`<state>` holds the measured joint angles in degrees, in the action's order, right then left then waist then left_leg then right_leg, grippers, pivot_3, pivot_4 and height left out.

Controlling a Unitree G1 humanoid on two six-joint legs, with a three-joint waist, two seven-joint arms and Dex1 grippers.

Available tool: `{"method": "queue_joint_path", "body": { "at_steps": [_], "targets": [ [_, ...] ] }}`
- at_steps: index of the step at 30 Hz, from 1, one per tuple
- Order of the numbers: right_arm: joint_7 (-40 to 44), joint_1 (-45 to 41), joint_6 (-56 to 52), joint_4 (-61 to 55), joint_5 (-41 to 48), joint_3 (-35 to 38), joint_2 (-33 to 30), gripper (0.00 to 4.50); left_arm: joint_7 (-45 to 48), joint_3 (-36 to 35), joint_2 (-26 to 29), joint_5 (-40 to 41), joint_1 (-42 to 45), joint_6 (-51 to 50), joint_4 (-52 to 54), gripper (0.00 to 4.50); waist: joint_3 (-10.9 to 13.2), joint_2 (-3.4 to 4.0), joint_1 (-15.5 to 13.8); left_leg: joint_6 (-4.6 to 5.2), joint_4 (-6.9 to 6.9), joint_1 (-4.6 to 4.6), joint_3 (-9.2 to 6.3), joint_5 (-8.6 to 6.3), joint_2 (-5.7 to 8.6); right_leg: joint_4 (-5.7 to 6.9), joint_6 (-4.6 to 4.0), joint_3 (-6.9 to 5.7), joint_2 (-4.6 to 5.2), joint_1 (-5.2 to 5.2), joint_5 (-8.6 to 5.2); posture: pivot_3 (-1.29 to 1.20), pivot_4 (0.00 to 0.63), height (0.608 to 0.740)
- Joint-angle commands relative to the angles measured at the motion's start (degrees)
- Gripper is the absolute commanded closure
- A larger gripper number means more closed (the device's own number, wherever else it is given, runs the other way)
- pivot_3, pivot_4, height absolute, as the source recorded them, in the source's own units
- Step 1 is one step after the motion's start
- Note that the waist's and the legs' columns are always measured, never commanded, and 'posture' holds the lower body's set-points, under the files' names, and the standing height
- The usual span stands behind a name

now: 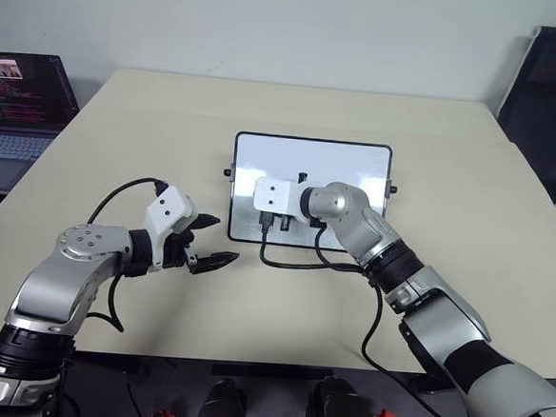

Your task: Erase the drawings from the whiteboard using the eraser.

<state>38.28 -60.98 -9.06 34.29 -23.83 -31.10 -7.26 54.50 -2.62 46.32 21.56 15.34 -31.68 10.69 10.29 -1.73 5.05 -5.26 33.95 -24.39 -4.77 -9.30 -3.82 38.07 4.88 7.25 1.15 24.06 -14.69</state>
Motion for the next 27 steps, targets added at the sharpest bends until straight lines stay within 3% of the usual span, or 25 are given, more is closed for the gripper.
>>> {"method": "queue_joint_path", "body": {
  "at_steps": [1, 11, 18, 27],
  "targets": [
    [-2.0, -2.3, -0.3, 0.9, -1.9, 1.6, -2.1, 3.36, 0.0, -0.4, 0.0, 0.0, 0.4, 1.0, 1.1, 0.0, 0.0, -0.01, -0.1, 0.0, 0.0, 0.0, 0.0, 0.0, 0.0, 0.0, -0.01, 0.0, 0.0, 0.0, 0.01, 0.0, 0.15, 0.74],
    [8.2, 0.5, -3.3, -6.6, -2.6, -0.2, -7.9, 3.36, 0.1, 0.0, -0.5, -0.3, 1.0, 1.2, 0.8, 0.0, 0.0, -0.01, -0.2, 0.0, -0.01, -0.04, 0.01, 0.0, 0.0, -0.08, 0.03, -0.01, 0.01, -0.01, -0.04, 0.0, 0.15, 0.74],
    [1.6, -1.2, 0.6, -5.3, -3.6, 0.6, -5.3, 3.36, 0.2, 0.2, -0.5, -0.4, 1.4, 1.1, 0.7, 0.0, 0.0, 0.0, 0.0, 0.0, -0.01, -0.04, 0.01, 0.0, 0.0, -0.06, 0.03, 0.0, 0.01, 0.01, -0.03, 0.0, 0.15, 0.74],
    [0.1, -2.4, 2.5, -0.2, -4.8, -1.1, -0.3, 3.36, -0.3, 0.2, -0.6, -0.3, 1.1, 0.7, 1.4, 0.0, 0.0, 0.01, 0.1, 0.0, -0.04, -0.04, 0.01, 0.0, -0.01, -0.06, 0.02, -0.01, 0.0, 0.03, -0.04, 0.0, 0.15, 0.74]
  ]
}}
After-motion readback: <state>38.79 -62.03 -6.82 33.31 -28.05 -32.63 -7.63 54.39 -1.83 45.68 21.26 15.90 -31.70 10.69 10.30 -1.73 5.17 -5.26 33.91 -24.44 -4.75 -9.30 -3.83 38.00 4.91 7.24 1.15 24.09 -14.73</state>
